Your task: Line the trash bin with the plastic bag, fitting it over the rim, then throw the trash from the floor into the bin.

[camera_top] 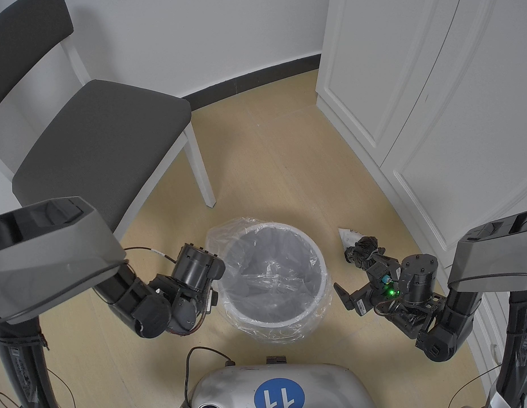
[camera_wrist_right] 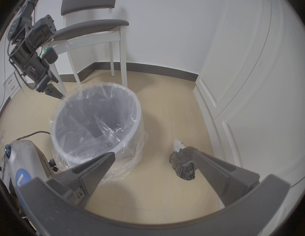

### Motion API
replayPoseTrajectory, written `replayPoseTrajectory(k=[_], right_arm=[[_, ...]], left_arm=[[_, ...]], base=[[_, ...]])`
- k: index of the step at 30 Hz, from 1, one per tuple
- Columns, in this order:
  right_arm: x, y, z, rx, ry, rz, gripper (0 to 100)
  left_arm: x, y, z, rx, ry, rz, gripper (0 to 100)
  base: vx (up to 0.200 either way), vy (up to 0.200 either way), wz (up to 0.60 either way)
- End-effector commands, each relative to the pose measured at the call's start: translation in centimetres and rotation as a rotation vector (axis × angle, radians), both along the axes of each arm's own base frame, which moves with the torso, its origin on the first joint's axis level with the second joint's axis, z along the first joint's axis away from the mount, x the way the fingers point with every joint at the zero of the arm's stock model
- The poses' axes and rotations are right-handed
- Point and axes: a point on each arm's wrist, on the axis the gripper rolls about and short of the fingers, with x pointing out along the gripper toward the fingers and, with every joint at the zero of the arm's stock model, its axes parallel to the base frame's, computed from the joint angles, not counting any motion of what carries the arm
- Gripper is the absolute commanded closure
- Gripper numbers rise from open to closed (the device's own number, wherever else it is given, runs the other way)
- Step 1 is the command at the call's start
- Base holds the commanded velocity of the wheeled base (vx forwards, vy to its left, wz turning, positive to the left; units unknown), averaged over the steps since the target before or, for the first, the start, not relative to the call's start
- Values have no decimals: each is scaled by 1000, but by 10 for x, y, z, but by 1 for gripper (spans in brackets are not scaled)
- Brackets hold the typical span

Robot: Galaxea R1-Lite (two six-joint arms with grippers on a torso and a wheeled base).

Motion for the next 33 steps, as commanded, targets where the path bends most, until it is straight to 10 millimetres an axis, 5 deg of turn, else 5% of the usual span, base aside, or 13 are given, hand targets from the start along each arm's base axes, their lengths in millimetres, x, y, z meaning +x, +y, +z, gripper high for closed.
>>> replayPoseTrajectory(k=[1,6,12,22,33], right_arm=[[4,1,1,17,-28,2,0],[4,1,0,19,-32,2,0],[7,2,0,22,-41,-9,0],[15,-3,-7,13,-34,-36,0],[27,-12,-13,14,-36,-76,0]], left_arm=[[-27,22,19,-91,16,8,0],[-21,40,10,-125,8,47,0],[1,31,24,-198,-89,-4,0],[50,29,-17,-177,-72,53,0],[69,34,-24,-193,-97,77,0]], base=[[0,0,0],[0,0,0],[0,0,0],[0,0,0],[0,0,0]])
